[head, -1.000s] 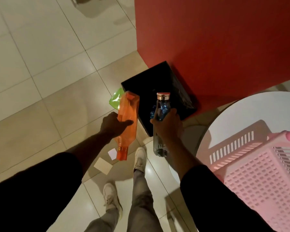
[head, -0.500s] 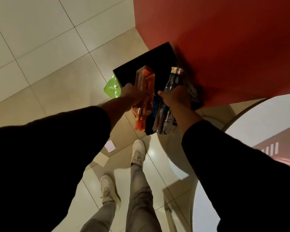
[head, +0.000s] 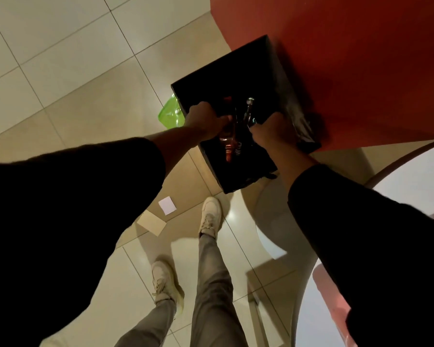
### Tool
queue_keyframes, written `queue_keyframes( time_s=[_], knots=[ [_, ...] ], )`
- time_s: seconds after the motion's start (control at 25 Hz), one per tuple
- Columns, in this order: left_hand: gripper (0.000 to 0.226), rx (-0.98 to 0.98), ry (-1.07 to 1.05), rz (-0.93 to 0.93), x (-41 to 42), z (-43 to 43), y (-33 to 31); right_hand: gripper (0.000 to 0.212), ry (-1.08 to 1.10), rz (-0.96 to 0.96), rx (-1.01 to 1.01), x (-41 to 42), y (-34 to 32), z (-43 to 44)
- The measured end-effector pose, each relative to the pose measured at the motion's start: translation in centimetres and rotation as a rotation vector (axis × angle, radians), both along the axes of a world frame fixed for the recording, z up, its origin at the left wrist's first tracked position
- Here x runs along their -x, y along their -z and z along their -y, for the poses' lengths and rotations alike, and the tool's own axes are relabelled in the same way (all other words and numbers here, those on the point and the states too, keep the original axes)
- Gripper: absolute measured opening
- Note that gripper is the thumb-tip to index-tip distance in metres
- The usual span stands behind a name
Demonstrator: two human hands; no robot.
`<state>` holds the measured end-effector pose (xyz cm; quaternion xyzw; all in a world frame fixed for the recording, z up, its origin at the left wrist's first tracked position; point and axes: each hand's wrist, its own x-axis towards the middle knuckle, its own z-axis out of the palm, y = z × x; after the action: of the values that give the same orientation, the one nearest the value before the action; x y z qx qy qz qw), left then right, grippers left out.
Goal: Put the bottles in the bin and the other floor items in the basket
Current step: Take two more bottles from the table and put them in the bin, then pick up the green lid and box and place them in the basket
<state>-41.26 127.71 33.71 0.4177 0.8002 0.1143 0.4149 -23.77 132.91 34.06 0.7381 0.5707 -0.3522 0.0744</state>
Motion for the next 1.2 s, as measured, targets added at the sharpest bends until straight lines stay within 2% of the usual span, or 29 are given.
queue_keyframes(
  time_s=[0.12,0.2,0.28,0.36,0.56,0.72,0.96,1.08,1.2],
  knots=[
    [0.046,-0.008,0.155,-0.050,1.5,3.6,-1.2,0.048,-0.076,-0.017,0.019,0.4,-1.4,2.1],
    [0.044,0.101,0.209,-0.097,2.9,6.5,-1.8,0.048,-0.119,-0.041,0.020,1.5,-2.7,3.2],
    [0.053,0.278,0.236,-0.133,4.2,9.5,-2.2,0.048,-0.183,-0.040,-0.004,2.7,-4.1,4.7],
    [0.059,0.381,0.235,-0.131,5.4,12.5,-2.7,0.048,-0.235,-0.040,-0.032,3.8,-5.4,6.6],
    [0.057,0.436,0.144,-0.056,7.1,18.9,-4.8,0.048,-0.364,-0.052,-0.040,6.2,-7.4,12.2],
    [0.056,0.422,0.102,-0.036,7.7,22.0,-6.4,0.049,-0.511,0.005,0.002,7.3,-8.0,17.3],
    [0.050,0.260,0.096,-0.053,9.4,26.7,-8.9,0.049,-0.676,0.080,0.026,9.7,-9.8,25.5],
    [0.050,0.202,0.214,-0.151,12.3,32.1,-10.1,0.050,-0.749,0.086,0.029,11.5,-10.9,29.3],
    [0.063,0.219,0.397,-0.277,17.8,40.4,-11.0,0.063,-0.879,0.098,0.015,14.6,-12.6,34.4]
  ],
)
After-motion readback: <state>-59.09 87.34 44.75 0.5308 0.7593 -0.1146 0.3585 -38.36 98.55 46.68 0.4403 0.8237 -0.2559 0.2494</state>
